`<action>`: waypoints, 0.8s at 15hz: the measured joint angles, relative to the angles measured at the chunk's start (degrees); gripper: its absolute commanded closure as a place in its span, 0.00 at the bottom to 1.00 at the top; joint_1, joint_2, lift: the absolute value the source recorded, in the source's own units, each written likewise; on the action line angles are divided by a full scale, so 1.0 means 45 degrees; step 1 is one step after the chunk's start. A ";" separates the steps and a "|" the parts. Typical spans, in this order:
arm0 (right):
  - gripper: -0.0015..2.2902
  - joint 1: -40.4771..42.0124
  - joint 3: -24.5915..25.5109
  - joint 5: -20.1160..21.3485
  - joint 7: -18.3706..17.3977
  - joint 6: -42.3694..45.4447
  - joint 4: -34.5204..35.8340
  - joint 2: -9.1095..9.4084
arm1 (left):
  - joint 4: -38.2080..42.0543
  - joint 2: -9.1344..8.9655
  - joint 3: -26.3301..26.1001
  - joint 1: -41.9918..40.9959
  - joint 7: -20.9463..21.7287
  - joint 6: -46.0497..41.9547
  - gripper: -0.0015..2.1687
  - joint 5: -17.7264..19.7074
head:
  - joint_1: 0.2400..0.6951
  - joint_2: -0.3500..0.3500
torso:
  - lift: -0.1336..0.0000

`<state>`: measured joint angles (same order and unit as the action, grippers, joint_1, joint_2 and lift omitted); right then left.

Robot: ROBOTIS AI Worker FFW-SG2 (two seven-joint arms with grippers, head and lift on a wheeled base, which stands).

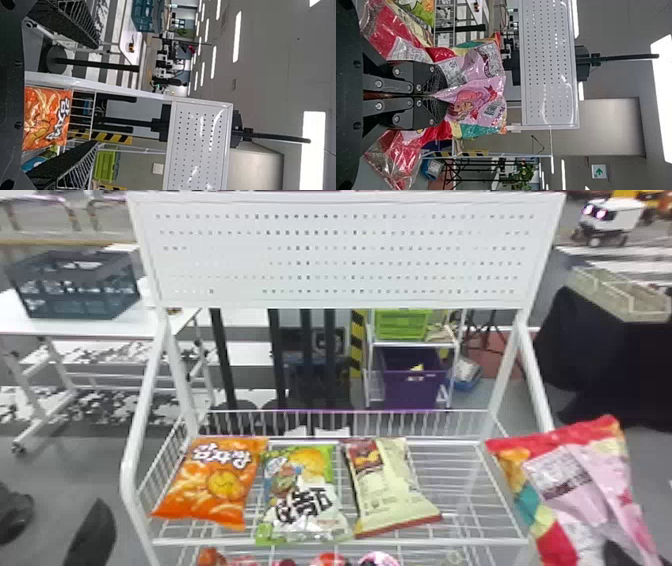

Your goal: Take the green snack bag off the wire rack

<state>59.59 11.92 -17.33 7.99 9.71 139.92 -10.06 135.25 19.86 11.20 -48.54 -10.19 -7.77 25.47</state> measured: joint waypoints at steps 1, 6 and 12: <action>0.98 0.0000 -0.0003 0.0000 0.0000 0.0000 0.0001 0.0005 | 0.0002 0.0000 -0.0005 -0.0014 0.0012 0.0000 0.01 -0.0047 | 0.57 0.50 | 1.00; 0.98 0.0001 0.0007 -0.0017 0.0000 0.0005 0.0001 0.0009 | 0.0003 0.0001 -0.0043 -0.0069 0.0019 0.0037 0.01 -0.0378 | 0.57 0.50 | 1.00; 0.98 -0.0018 0.0007 -0.0035 0.0000 0.0036 -0.0035 0.0012 | 0.0005 0.0003 -0.0082 -0.0070 0.0018 0.0040 0.01 -0.0414 | 0.57 0.50 | 1.00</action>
<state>59.51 11.95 -17.49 7.99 9.87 139.76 -10.00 135.28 19.88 10.83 -48.86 -10.10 -7.59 23.61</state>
